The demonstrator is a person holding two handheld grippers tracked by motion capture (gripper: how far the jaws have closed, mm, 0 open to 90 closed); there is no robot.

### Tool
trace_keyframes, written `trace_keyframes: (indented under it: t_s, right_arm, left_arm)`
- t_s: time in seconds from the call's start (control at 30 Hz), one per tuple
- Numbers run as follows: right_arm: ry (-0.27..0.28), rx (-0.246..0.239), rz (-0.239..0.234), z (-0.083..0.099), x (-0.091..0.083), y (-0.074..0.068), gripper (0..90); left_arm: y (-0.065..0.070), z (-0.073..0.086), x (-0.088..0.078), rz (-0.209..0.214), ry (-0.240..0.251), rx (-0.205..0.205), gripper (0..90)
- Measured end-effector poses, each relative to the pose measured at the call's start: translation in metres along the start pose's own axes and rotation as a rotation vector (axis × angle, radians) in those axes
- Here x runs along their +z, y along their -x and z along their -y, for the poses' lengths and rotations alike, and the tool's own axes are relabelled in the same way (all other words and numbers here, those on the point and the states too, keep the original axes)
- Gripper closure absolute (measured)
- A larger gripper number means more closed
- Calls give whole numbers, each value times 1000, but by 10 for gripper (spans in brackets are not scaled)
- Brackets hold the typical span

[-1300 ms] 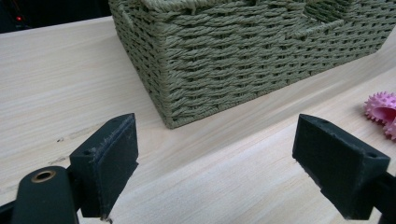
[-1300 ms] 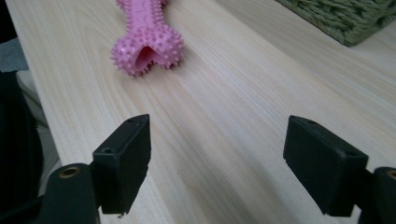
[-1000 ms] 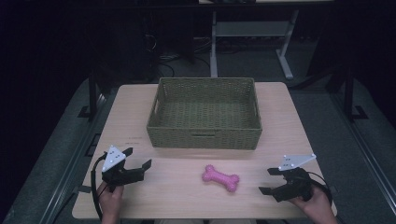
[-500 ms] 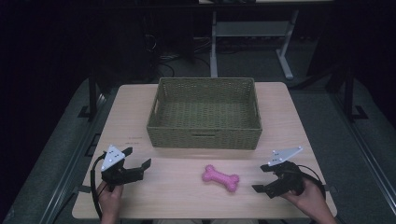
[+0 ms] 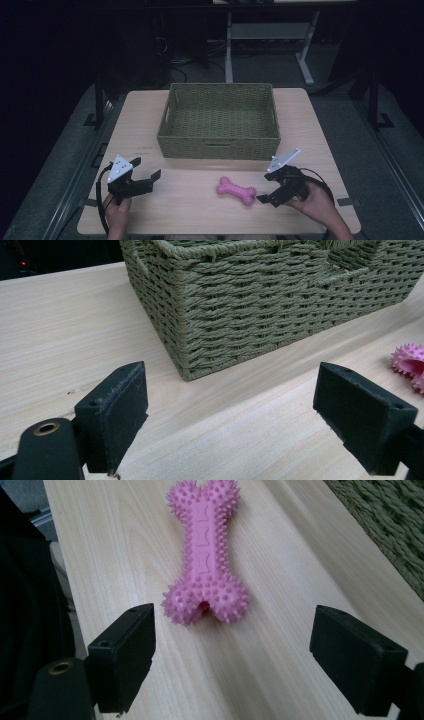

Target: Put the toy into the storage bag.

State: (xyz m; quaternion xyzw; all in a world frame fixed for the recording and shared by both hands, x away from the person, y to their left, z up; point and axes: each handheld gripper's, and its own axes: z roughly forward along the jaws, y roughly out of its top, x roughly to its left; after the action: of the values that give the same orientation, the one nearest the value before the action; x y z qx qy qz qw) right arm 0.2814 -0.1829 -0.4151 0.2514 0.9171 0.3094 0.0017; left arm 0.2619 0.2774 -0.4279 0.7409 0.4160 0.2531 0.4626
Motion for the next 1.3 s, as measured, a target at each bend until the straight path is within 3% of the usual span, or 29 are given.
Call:
trace_keyframes:
  t_s: [0.4,0.97,1.3]
  right_arm:
    - [-44,-46,-24,-25,11,-1,180]
    - [-77,-61,-34,-45,20,-2,184]
    - [-117,-71,-65,-57,36,-5,199]
  left_arm:
    - [0,0,0,1,1,-2,138]
    - [0,0,0,1,0,-3,138]
    - [-2,0,0,3,1,-7,138]
